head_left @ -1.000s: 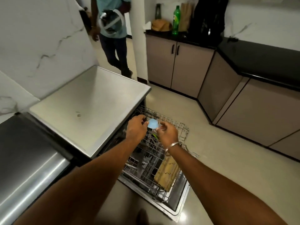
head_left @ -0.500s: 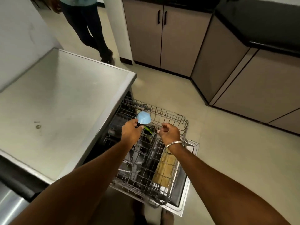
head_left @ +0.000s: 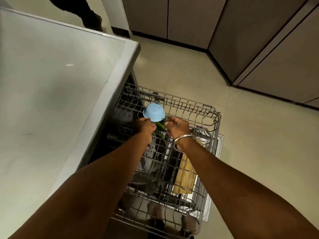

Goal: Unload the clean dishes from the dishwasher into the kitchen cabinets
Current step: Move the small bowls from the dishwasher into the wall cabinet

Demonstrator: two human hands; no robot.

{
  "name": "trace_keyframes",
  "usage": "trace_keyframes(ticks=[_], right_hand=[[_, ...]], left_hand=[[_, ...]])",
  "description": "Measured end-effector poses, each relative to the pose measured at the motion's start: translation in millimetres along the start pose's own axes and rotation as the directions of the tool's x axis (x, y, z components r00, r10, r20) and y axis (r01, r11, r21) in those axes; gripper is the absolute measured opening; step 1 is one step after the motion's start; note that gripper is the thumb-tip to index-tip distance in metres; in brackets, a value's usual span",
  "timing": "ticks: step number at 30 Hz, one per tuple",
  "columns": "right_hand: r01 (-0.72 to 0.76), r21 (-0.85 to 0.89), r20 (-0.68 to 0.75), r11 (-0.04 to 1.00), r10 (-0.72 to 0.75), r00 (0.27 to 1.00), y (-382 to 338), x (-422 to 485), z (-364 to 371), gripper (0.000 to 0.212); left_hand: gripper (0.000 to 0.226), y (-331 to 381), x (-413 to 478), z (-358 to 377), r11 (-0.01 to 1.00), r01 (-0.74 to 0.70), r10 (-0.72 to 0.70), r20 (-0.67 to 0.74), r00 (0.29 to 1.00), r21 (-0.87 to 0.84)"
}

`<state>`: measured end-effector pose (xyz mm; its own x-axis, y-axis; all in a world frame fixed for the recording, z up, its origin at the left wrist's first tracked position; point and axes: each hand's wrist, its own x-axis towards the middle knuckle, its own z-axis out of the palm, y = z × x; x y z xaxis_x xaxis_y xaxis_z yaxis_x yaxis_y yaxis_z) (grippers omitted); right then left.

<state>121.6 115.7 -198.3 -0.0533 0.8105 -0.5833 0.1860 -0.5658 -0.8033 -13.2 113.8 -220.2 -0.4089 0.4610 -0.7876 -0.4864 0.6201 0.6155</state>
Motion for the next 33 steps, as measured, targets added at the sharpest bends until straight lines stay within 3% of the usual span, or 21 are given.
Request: trace_keyframes(ticks=[4, 8, 17, 28, 33], right_hand=[[-0.030, 0.081, -0.006, 0.996, 0.030, 1.000, 0, 10, 13, 0.016], [-0.058, 0.083, -0.032, 0.995, 0.061, 0.998, 8, 16, 19, 0.015], [-0.082, 0.121, -0.049, 0.989, 0.089, 0.995, 9, 20, 25, 0.019], [-0.076, 0.193, -0.185, 0.978, 0.113, 0.976, -10, -15, 8, 0.010], [-0.076, 0.234, -0.147, 0.969, 0.112, 0.983, -35, -57, -8, 0.015]], left_hand=[[0.040, -2, 19, 8, 0.980, 0.080, -0.085, -0.021, 0.996, -0.180], [0.040, -8, 35, 9, 0.976, 0.132, -0.128, 0.033, 0.991, -0.172], [0.039, -12, 30, 15, 0.972, 0.135, -0.136, 0.010, 0.991, -0.192], [0.028, -1, -33, -5, 0.964, 0.125, -0.130, -0.004, 0.992, -0.236], [0.021, 5, -94, -18, 0.961, 0.090, -0.094, -0.006, 0.996, -0.262]])
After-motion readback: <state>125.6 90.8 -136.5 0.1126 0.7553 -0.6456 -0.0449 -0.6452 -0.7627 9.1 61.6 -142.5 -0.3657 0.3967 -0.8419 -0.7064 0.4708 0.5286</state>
